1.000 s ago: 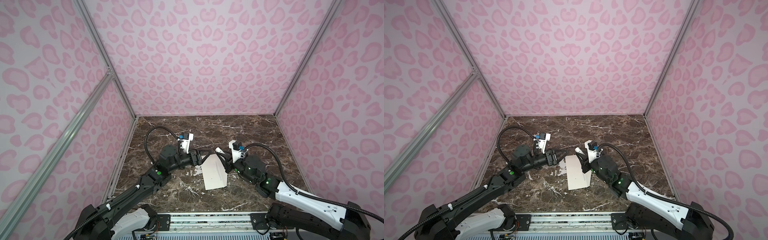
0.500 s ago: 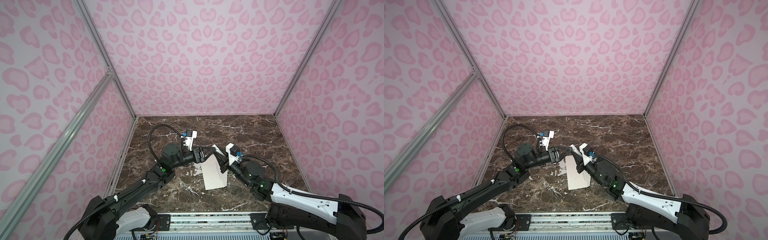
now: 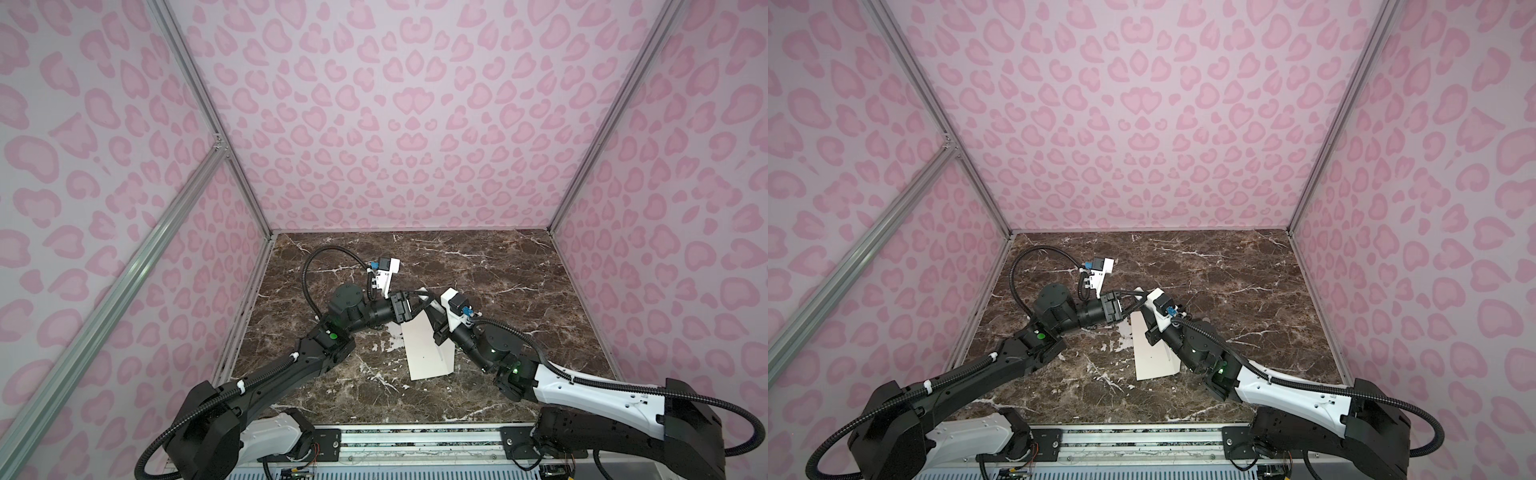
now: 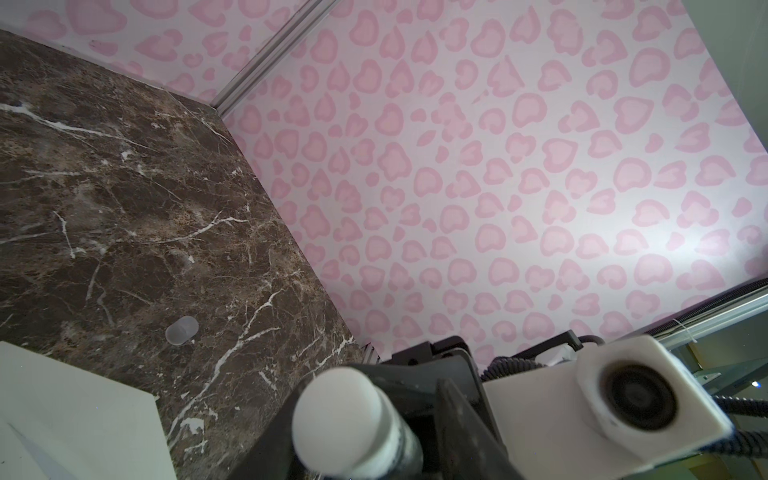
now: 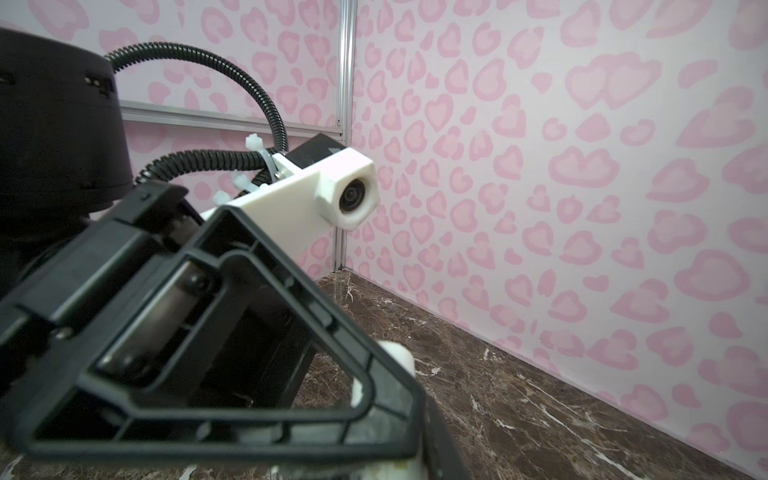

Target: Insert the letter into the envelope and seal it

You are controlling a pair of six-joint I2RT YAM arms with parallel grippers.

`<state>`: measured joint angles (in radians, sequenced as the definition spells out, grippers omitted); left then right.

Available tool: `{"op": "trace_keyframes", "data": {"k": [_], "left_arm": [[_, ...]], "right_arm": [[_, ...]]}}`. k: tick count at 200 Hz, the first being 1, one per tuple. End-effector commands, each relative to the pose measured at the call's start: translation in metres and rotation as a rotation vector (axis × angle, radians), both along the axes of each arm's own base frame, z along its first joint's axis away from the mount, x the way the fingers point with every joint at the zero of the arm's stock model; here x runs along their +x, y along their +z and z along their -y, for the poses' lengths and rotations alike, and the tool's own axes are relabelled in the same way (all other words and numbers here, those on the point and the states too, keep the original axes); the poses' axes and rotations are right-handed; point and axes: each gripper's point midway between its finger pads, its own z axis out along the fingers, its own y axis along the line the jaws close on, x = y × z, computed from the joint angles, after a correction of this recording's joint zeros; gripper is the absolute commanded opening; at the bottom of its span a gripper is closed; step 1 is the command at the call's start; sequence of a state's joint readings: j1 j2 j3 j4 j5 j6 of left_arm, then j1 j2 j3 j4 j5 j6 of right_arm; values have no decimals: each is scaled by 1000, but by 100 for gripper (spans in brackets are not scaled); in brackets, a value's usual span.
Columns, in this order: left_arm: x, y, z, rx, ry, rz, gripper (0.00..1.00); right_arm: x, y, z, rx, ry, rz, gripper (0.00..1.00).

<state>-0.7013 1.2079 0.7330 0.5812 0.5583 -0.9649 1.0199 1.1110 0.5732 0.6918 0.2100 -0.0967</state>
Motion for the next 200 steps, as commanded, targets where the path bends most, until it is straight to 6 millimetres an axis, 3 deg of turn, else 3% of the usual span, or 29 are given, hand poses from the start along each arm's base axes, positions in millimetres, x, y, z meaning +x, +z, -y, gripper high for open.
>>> {"op": "trace_keyframes", "data": {"k": [1, 42, 80, 119, 162, 200], "left_arm": [[-3, 18, 1, -43, -20, 53, 39], [-3, 16, 0, -29, -10, 56, 23], [-1, 12, -3, -4, 11, 57, 16], [3, 7, -6, 36, 39, 60, 15], [7, 0, -8, 78, 66, 61, 15], [9, -6, -9, 124, 78, 62, 15]], "right_arm": [[1, 3, -1, -11, -14, 26, 0], [-2, -8, -4, -53, -4, 18, 6], [-8, -21, 0, -102, 10, -7, 33], [-15, -34, 8, -139, 15, -42, 45], [-19, -49, 17, -168, 11, -93, 49], [-20, -50, 23, -159, -2, -106, 40]]}}
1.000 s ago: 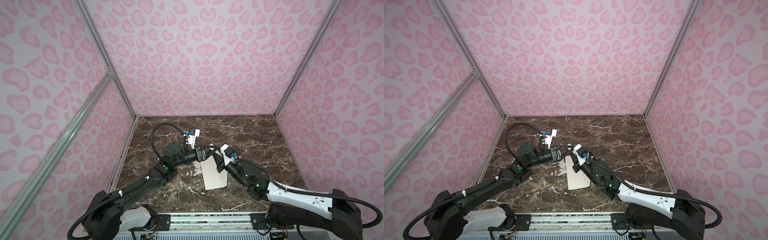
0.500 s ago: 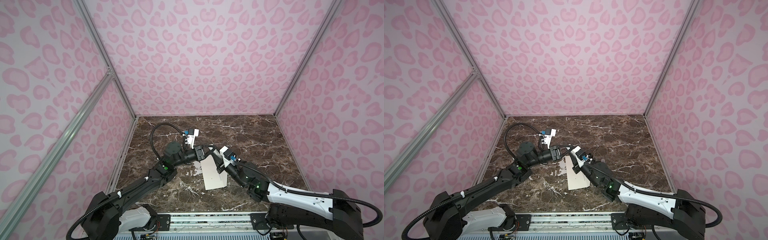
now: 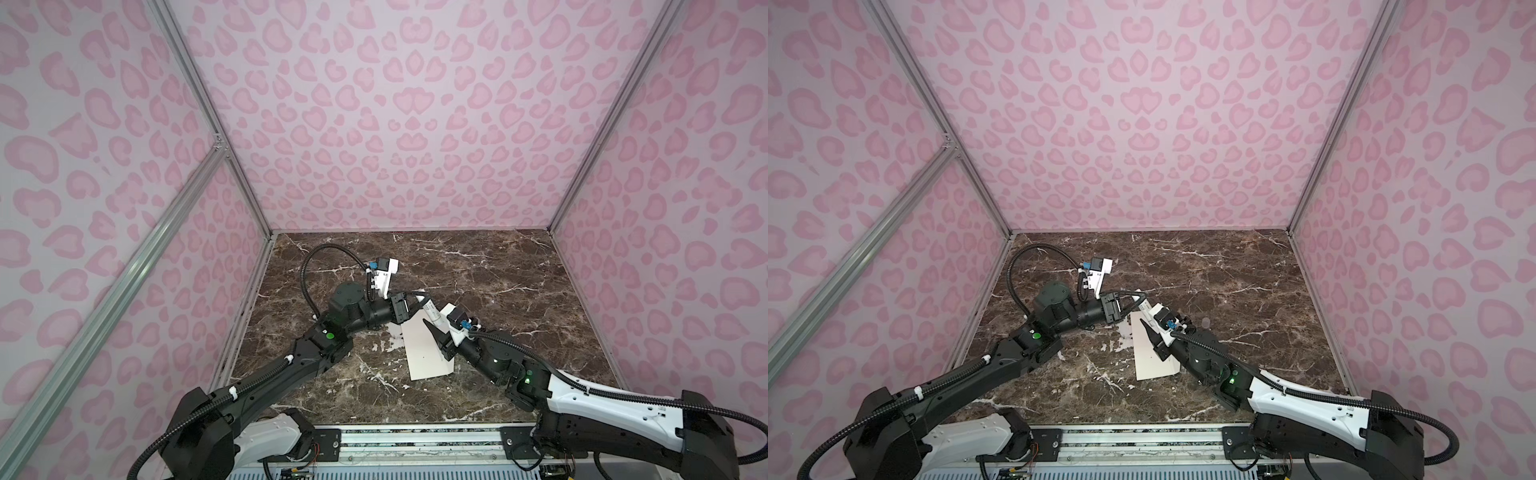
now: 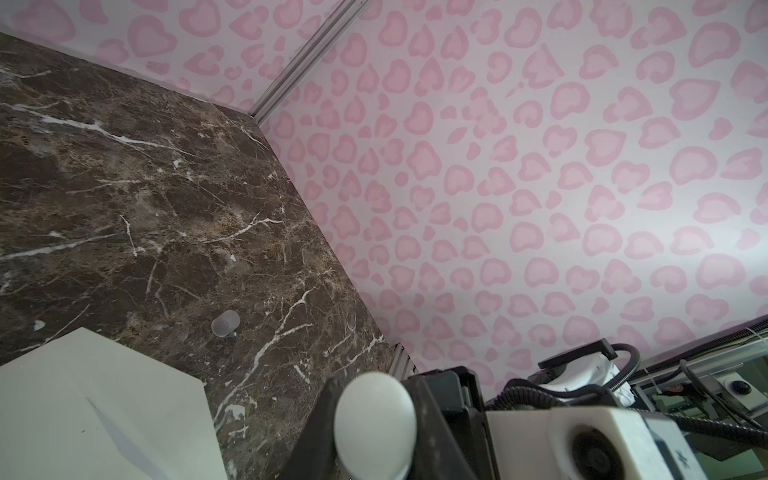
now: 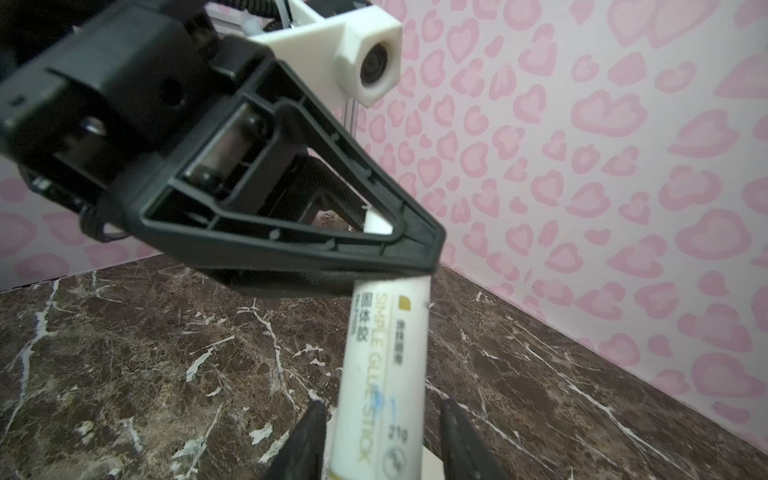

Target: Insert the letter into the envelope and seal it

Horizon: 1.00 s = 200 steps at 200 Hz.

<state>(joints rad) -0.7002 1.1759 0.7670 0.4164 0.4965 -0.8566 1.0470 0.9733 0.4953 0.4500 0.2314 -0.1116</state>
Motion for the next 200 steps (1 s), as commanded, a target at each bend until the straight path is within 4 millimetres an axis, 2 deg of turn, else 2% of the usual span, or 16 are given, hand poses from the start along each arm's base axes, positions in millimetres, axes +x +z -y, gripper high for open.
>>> {"op": "trace_keyframes", "data": {"k": [1, 43, 62, 69, 97, 132, 200], "left_arm": [[3, 3, -2, 24, 17, 35, 15], [3, -3, 2, 36, 1, 22, 22], [3, -5, 4, 32, -3, 16, 35], [3, -6, 4, 32, -3, 14, 44], [2, -6, 6, 29, -4, 21, 56], [1, -7, 8, 29, -3, 28, 57], [5, -5, 12, -5, 2, 38, 48]], "right_arm": [[-1, -3, 3, 9, -11, -23, 40], [1, 1, 1, 46, -15, -38, 25], [3, 1, -1, 72, -22, -56, 20], [4, 2, -2, 91, -21, -64, 20], [9, 4, -3, 166, -47, -104, 18], [14, 8, -3, 228, -69, -129, 18], [13, 12, -5, 288, -56, -151, 18]]}}
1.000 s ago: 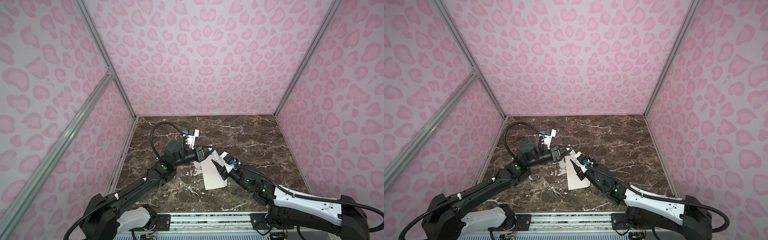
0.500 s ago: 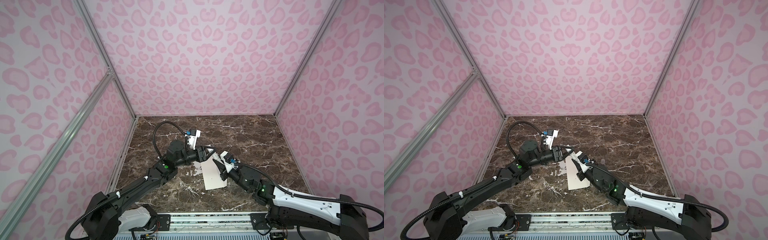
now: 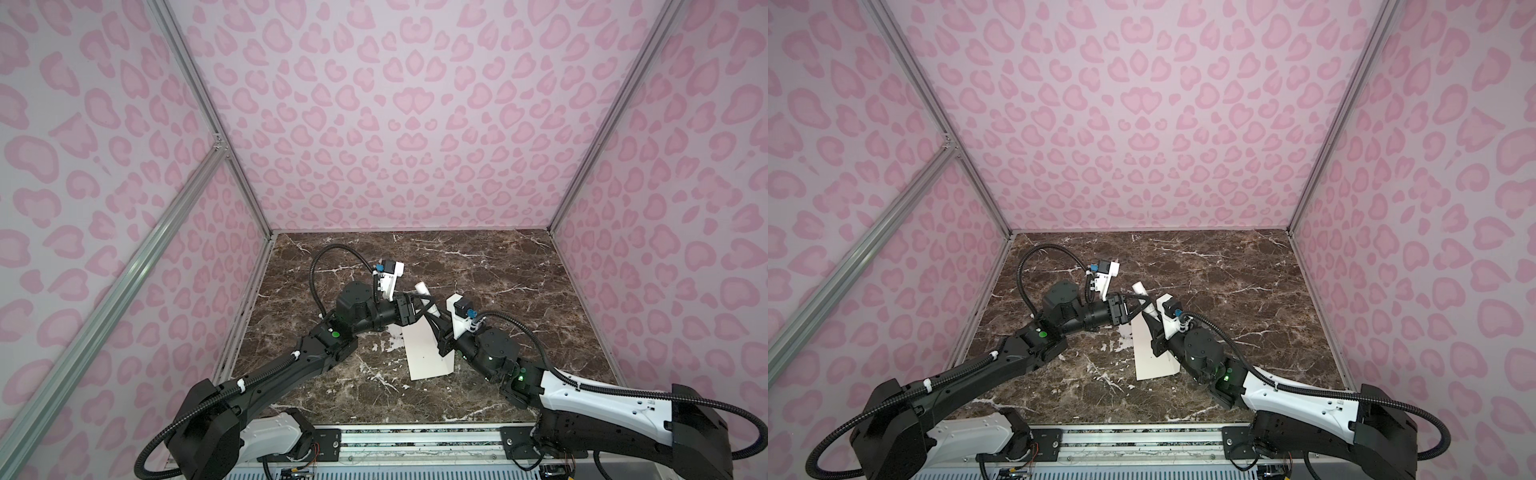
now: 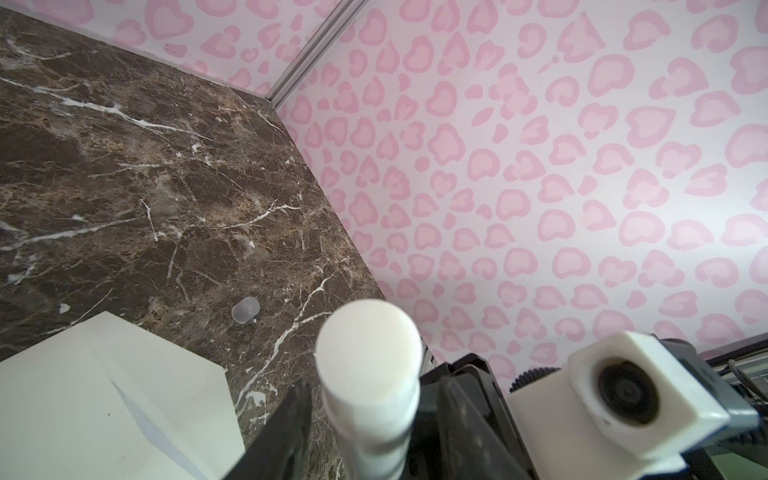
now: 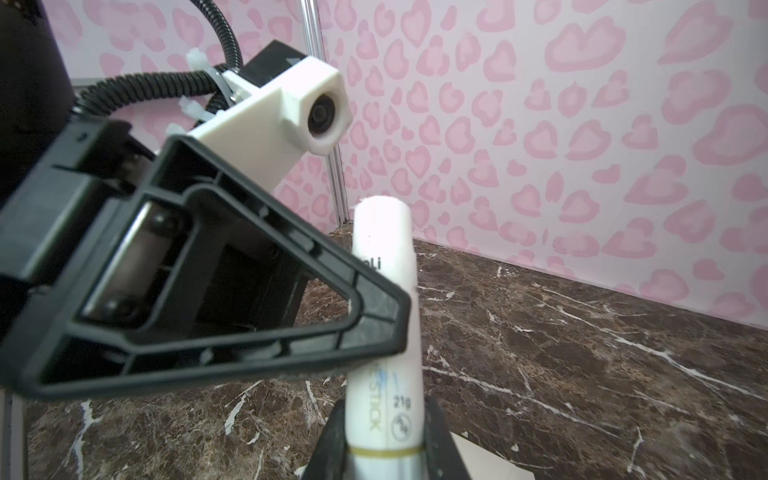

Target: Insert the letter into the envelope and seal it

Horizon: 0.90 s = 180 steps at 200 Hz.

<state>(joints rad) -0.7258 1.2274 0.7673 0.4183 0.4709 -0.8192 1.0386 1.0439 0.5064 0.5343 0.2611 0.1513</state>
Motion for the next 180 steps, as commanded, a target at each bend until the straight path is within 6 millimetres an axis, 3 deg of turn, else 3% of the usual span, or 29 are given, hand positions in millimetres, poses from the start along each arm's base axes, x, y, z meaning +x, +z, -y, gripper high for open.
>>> {"op": "trace_keyframes", "data": {"k": [1, 78, 88, 106, 145, 180], "left_arm": [[3, 14, 2, -54, 4, 39, 48], [3, 13, 8, -64, -26, 30, 38], [3, 12, 9, -63, -26, 29, 30], [3, 13, 8, -62, -24, 34, 26], [9, 4, 0, 2, 23, 36, 20], [21, -20, -24, 159, 128, 34, 16]], "right_arm": [[1, 11, -1, 67, -1, 4, 18], [-1, 8, -1, 74, 9, -8, 19], [-1, 9, -2, 75, 12, -6, 20], [-2, 8, -2, 61, 16, -8, 25], [-4, -2, 7, 6, 0, -12, 49], [-5, -21, 36, -102, -85, -39, 53]]}}
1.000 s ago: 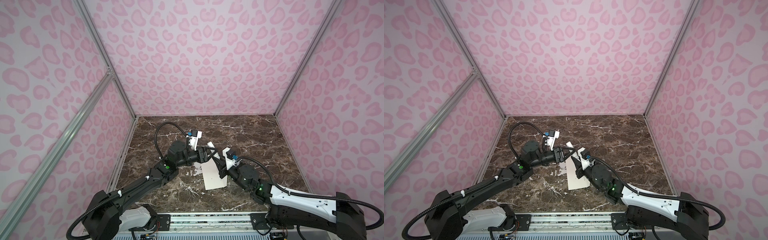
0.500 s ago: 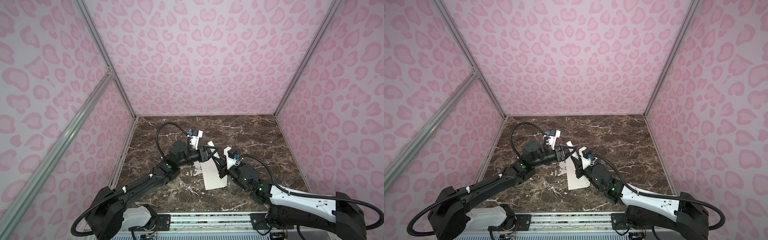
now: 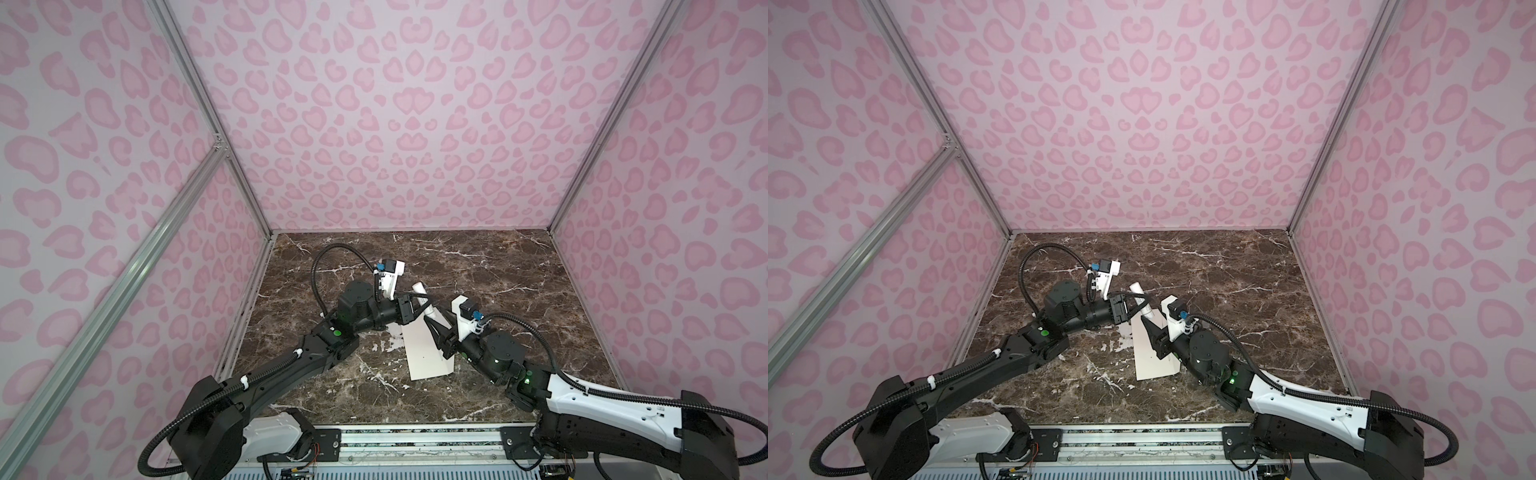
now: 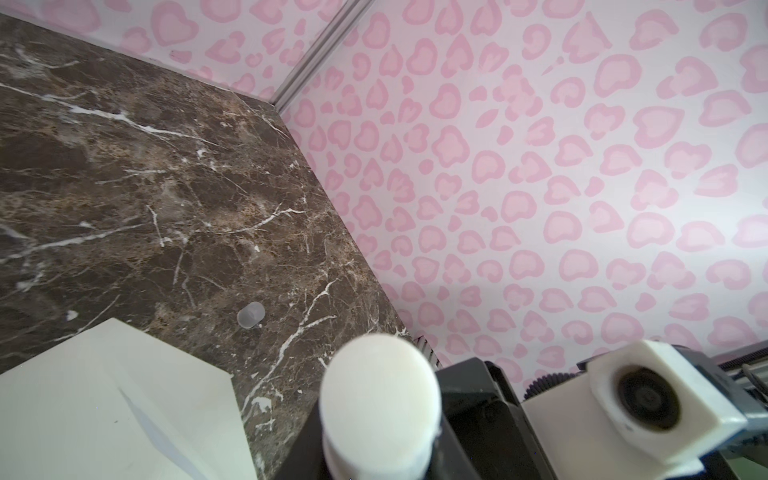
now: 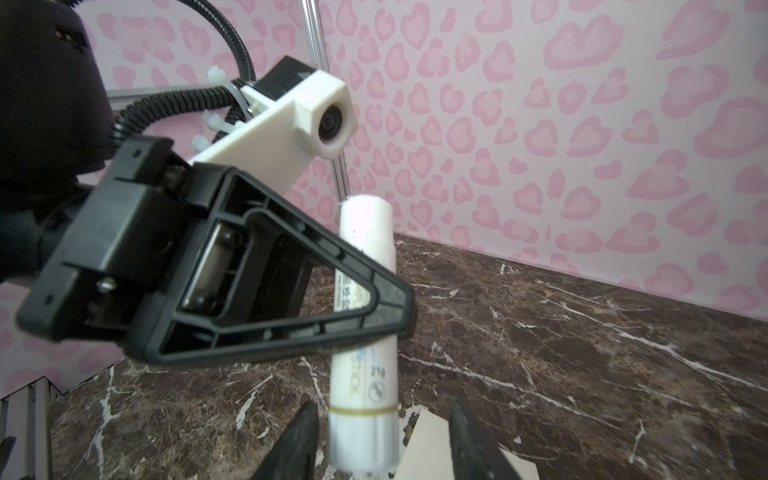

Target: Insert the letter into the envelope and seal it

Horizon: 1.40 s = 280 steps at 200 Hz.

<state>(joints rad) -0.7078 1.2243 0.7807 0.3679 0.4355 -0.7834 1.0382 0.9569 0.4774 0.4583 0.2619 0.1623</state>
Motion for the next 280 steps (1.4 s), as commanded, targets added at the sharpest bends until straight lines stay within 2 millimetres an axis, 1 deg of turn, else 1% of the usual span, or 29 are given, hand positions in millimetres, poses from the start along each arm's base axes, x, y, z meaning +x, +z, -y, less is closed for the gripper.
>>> {"op": "trace_keyframes", "data": {"k": [1, 8, 12, 22, 40, 58, 74, 89, 104, 124, 147, 176, 190, 208, 216, 219, 238, 259, 280], "left_arm": [[11, -17, -17, 125, 84, 21, 16], [13, -19, -22, 150, 103, 27, 16], [12, -27, -25, 183, 109, 13, 16], [12, -34, -31, 220, 120, 7, 15], [12, -44, -37, 261, 127, -6, 15], [9, -57, -39, 289, 120, -27, 15], [5, -72, -40, 312, 107, -60, 15], [2, -87, -40, 326, 94, -95, 14], [-1, -98, -39, 331, 80, -119, 14], [-3, -109, -38, 339, 67, -146, 13], [-6, -119, -35, 332, 50, -173, 13], [-9, -136, -35, 343, 37, -214, 12], [-11, -139, -33, 333, 27, -225, 12], [-10, -146, -32, 323, 24, -249, 12], [-11, -152, -32, 327, 16, -275, 12], [-10, -149, -30, 311, 14, -265, 12], [-9, -156, -26, 294, 1, -290, 11], [-9, -163, -24, 294, -12, -315, 11], [-10, -168, -22, 288, -28, -336, 11]], "right_arm": [[3, -19, 23, -97, -85, -23, 54], [3, -20, 30, -110, -104, -22, 54], [3, -22, 34, -118, -113, -24, 54], [4, -23, 45, -122, -143, -30, 55], [10, -28, 65, -121, -196, -44, 55], [17, -37, 84, -122, -242, -98, 54], [25, -45, 98, -118, -288, -162, 53], [32, -55, 108, -128, -324, -228, 51], [38, -66, 115, -139, -358, -300, 49], [45, -85, 120, -151, -394, -414, 46], [52, -105, 120, -183, -419, -543, 44], [59, -122, 120, -232, -443, -655, 42], [61, -128, 120, -240, -448, -699, 41], [63, -137, 121, -234, -460, -754, 39], [63, -141, 121, -227, -455, -786, 38], [63, -143, 122, -226, -455, -800, 38], [62, -155, 125, -198, -455, -893, 35], [60, -167, 123, -199, -425, -993, 26], [59, -175, 120, -216, -401, -1040, 20]]}}
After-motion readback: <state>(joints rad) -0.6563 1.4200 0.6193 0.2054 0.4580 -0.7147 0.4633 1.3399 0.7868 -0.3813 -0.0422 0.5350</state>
